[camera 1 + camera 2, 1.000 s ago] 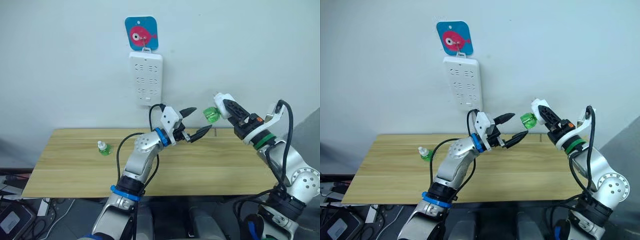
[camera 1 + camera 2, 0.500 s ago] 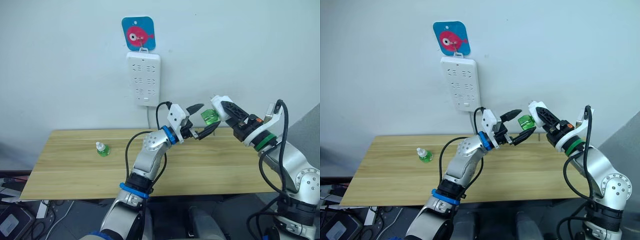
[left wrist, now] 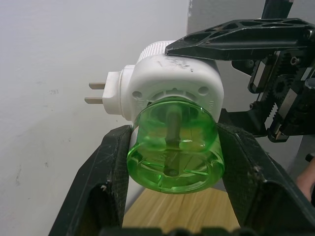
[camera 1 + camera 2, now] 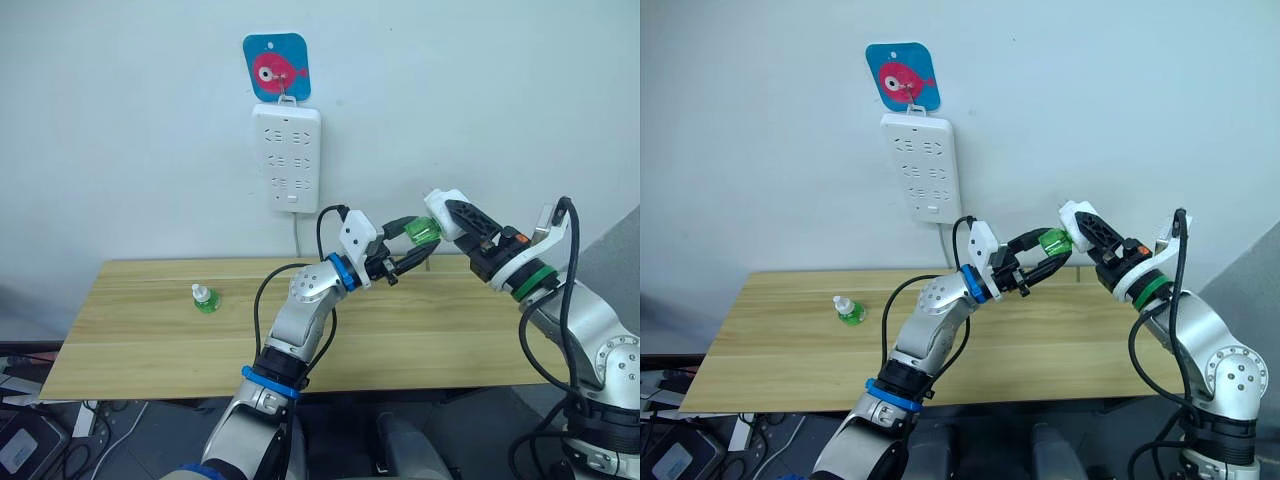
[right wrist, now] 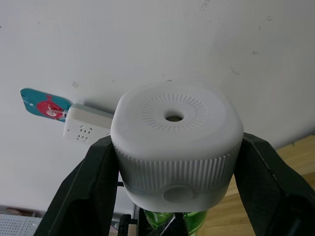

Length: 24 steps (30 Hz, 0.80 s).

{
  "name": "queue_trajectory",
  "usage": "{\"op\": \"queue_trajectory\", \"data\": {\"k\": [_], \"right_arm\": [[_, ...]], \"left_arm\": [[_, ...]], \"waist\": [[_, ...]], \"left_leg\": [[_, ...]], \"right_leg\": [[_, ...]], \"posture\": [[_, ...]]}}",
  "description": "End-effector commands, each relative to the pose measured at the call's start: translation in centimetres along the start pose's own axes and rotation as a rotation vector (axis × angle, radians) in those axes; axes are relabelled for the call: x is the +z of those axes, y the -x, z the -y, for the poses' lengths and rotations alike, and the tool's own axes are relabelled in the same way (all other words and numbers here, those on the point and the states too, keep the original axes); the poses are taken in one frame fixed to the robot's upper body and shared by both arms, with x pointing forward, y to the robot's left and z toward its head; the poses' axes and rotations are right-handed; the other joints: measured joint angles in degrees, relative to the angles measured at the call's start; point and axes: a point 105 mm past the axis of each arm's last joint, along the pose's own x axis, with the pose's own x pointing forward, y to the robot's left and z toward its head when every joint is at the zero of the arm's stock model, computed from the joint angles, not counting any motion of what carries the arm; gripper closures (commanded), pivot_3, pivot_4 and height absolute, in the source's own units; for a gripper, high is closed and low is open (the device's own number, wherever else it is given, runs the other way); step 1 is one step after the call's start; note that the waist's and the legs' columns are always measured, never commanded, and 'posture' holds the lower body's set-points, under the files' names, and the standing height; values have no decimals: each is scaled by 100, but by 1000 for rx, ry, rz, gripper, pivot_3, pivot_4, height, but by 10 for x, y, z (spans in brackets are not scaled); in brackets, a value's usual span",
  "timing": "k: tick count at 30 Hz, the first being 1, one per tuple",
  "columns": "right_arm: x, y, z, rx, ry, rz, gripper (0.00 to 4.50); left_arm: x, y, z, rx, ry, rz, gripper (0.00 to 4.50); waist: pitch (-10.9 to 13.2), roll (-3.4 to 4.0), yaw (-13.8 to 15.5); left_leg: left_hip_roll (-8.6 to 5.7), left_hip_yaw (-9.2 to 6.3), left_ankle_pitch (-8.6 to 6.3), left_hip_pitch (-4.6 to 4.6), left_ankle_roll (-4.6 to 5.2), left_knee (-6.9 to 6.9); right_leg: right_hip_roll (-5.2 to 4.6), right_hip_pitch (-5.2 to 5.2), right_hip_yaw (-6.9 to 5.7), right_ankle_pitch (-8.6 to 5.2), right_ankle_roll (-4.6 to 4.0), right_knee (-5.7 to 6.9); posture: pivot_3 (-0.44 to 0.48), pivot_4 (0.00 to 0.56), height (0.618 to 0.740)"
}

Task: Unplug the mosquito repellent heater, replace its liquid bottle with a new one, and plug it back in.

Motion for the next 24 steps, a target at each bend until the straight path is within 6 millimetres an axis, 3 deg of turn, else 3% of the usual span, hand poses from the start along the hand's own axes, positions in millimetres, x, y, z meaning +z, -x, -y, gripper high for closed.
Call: {"op": "queue_trajectory", "data": {"k": [1, 6, 11, 19, 24], "right_arm": [[0, 3, -25, 103, 21, 1, 1586], [-4, 3, -27, 113, 25, -14, 1586], [-14, 7, -26, 117, 77, -100, 31], [-21, 25, -9, 150, 200, -426, 31], [-25, 36, -8, 205, 189, -605, 31]], "left_arm": [[3, -4, 4, -2, -2, 21, 2185], [3, -3, 1, 12, -11, 16, 2185], [8, 6, 3, -102, -63, -9, 2185], [0, 34, 10, -416, -130, -117, 2185], [-3, 39, 16, -517, -163, -137, 2185]], "waist": [[0, 0, 0], [0, 0, 0], [0, 0, -2], [2, -2, 5], [5, -7, 7]], "left_leg": [[0, 0, 0, 0, 0, 0], [0, 0, 0, 0, 0, 0], [1, 0, 0, 0, 0, -1], [0, 3, 0, 0, 0, 5], [1, 4, 0, -1, 1, 5]], "right_leg": [[0, 0, 0, 0, 0, 0], [0, 0, 0, 0, 0, 0], [1, 0, 0, 0, 0, 0], [1, 1, 6, 0, -1, -1], [1, 0, 5, 0, -1, -2]], "posture": [[160, 174, 740], [160, 175, 740], [160, 175, 740], [161, 183, 740], [181, 194, 740]]}}
